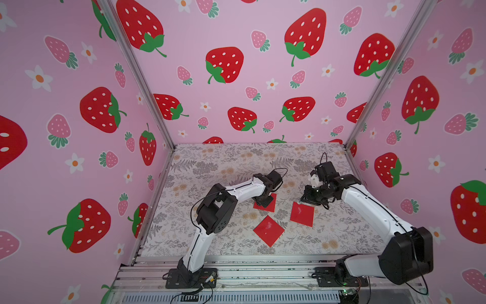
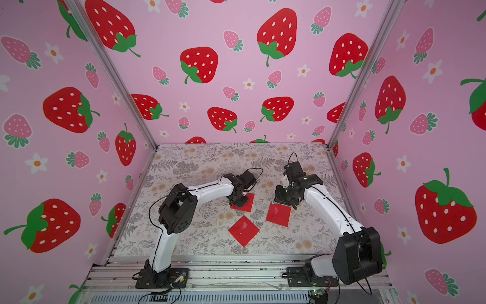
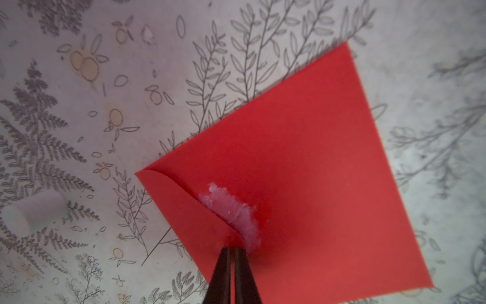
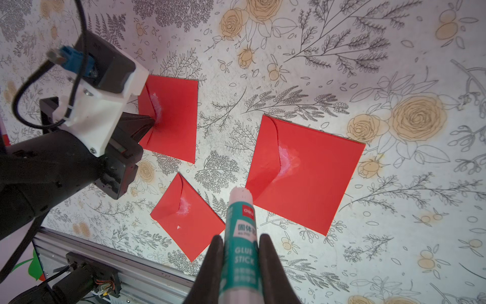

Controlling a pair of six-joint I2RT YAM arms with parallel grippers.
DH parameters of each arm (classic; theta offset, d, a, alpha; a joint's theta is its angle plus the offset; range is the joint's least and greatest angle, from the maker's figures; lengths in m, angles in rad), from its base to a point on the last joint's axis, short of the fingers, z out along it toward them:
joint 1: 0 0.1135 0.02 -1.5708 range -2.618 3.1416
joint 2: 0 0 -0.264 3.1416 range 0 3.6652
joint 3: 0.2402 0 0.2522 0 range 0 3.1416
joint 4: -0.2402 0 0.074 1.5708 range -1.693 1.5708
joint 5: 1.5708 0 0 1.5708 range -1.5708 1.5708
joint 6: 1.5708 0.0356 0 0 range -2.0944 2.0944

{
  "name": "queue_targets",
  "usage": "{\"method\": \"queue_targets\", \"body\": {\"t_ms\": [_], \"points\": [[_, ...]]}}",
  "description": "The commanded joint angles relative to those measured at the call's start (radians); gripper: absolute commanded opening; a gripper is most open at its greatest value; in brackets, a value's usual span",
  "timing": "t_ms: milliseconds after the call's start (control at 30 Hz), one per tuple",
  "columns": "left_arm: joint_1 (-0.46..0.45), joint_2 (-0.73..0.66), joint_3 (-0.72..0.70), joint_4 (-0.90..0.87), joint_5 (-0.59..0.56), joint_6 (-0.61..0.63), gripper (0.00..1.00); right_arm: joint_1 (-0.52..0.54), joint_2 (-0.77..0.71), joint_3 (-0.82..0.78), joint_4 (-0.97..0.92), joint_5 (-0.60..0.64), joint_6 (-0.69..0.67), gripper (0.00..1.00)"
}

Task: Seal the envelope with a glue stick
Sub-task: Seal the envelope at the center of the board.

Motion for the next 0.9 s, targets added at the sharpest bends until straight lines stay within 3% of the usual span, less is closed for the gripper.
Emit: {"method": "queue_targets", "body": {"t_ms": [0, 367, 533, 667, 767, 867], "points": [[-0.003, 0.017, -0.053, 0.002, 0.042, -0.016, 0.09, -0.004, -0.017, 0.012, -0.016, 0.011, -0.004, 0.0], [0.082, -0.216, -0.029, 0.029, 0.155, -0.059, 0.18, -0.003, -0.054, 0.041, 0.027, 0.005, -0.008, 0.0], [0.107, -0.334, -0.04, 0.097, 0.296, -0.136, 0.18, -0.003, -0.125, 0.037, 0.15, -0.049, -0.019, 0.0], [0.152, -0.472, -0.08, 0.259, 0.513, -0.317, 0.17, -0.003, -0.223, 0.047, 0.291, -0.036, -0.049, 0.0], [0.186, -0.565, -0.135, 0.48, 0.677, -0.537, 0.22, -0.001, -0.297, 0.03, 0.456, -0.013, -0.092, 0.0], [0.204, -0.628, -0.15, 0.651, 0.747, -0.757, 0.25, 0.007, -0.35, 0.009, 0.635, 0.033, -0.141, 0.0]]}}
